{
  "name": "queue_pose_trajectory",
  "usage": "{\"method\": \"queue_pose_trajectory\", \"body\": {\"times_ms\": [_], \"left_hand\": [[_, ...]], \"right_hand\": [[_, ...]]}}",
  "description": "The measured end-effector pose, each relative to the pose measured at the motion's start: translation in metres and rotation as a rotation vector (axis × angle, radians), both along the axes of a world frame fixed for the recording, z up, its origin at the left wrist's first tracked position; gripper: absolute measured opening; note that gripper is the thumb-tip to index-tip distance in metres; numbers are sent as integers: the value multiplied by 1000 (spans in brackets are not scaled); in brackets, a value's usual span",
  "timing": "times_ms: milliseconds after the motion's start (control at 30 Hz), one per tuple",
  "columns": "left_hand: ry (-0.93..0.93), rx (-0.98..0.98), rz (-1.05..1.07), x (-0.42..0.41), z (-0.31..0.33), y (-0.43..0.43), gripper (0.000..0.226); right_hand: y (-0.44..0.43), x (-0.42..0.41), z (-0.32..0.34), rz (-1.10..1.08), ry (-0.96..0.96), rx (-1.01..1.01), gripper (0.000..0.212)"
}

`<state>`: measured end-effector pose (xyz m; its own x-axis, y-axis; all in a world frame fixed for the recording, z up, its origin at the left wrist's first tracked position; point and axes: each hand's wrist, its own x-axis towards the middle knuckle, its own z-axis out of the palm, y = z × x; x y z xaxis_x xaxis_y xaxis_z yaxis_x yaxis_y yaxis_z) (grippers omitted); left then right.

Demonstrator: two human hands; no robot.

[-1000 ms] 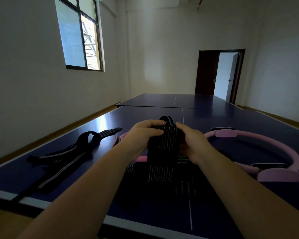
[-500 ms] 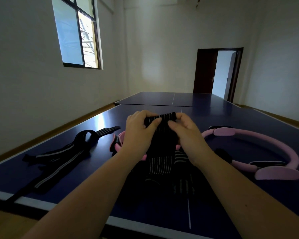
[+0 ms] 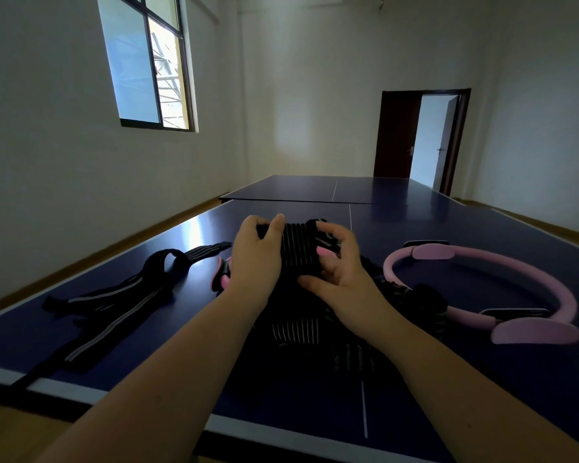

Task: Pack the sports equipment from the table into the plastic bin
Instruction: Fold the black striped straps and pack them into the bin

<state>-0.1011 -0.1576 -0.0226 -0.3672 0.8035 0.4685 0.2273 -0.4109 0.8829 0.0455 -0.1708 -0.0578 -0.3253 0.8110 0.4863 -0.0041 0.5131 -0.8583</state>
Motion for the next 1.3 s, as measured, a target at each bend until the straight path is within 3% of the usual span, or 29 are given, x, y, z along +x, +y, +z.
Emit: {"method": "queue_pose_trajectory", "body": {"times_ms": [167,267,367,467,633,867,900,967,1000,1100,1300], "left_hand": [[-224,25,-163,2,5,-4,25],[-186,51,-151,4,6,-5,24],[-108,84,-165,8,6,-7,26],[-157,90,-221,10,6,-7,29],[-199,44,-239,13,11,-4,30],[-199,7,-220,21,22,-3,29],[-205,-2,-216,22,22,-3,29],[-206,-6,-203,22,21,-3,30],[-211,-4,-200,21,21,-3,31],[-219,-11,-188,18,22,-4,34],[-241,8,-195,15,25,-6,33]], "right_hand": [[1,10,-10,-56,-98,-50,78],[2,9,-14,-15,-181,-96,66],[0,6,-13,45,-88,-156,56],[1,4,-8,52,16,-178,40],[-1,-1,-11,108,17,-193,34],[2,1,-16,0,63,-284,21],[4,1,-15,3,97,-327,27],[8,6,-17,21,169,-389,60],[8,7,-16,37,205,-362,59],[3,13,-10,23,255,-320,23],[3,21,-19,-158,-29,-211,21]]}}
